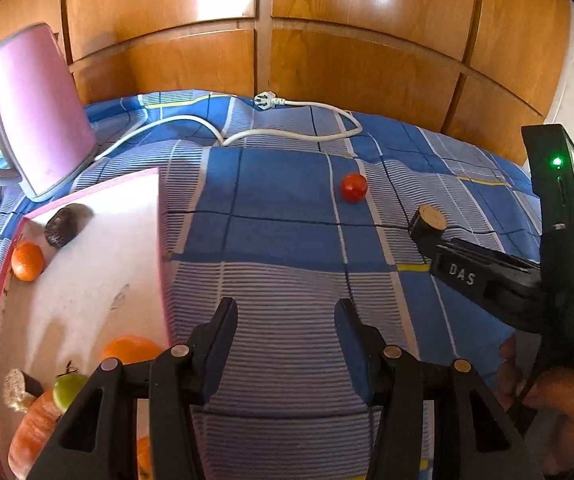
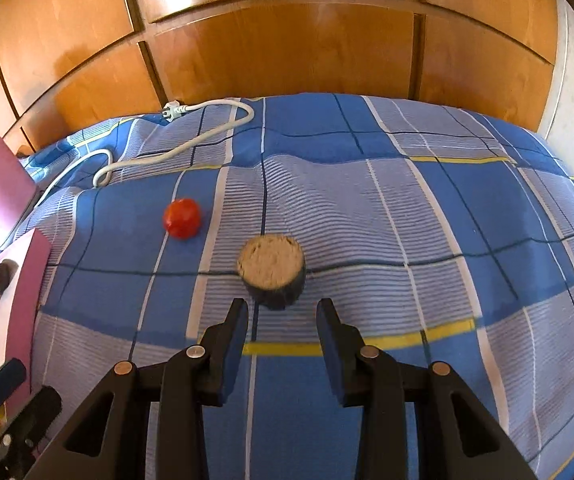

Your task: Organize fruits

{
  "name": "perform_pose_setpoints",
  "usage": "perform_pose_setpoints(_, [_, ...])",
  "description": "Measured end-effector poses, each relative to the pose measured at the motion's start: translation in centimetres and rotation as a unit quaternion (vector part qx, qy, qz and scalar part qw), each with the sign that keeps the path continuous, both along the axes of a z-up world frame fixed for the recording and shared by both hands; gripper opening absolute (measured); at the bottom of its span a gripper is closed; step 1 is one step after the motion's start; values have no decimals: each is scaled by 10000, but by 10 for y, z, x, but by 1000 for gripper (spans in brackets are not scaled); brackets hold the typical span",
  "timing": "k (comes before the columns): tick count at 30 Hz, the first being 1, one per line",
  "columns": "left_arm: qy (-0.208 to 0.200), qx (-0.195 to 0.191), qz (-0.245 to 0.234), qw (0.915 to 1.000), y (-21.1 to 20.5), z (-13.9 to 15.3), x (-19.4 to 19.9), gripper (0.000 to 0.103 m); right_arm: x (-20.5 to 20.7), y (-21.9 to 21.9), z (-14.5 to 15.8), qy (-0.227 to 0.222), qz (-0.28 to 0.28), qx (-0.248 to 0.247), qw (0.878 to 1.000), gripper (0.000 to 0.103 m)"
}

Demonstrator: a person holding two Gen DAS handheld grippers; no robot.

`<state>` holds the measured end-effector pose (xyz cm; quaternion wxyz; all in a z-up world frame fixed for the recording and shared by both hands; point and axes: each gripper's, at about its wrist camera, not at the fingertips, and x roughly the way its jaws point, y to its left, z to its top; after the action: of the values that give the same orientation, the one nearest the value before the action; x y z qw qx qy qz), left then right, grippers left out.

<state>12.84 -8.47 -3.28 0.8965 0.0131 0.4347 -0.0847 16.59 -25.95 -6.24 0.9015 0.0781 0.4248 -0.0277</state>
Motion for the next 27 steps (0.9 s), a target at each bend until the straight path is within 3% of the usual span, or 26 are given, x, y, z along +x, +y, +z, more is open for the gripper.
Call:
perform_pose_setpoints(14, [206, -86, 131, 9997, -22, -8, 46, 51, 15, 1, -4, -102, 209, 8, 9997, 36])
perform_pose_setpoints(27, [278, -23, 114, 9995, -41, -14, 75, 45, 19, -2, -3, -190, 341, -51, 9992, 36])
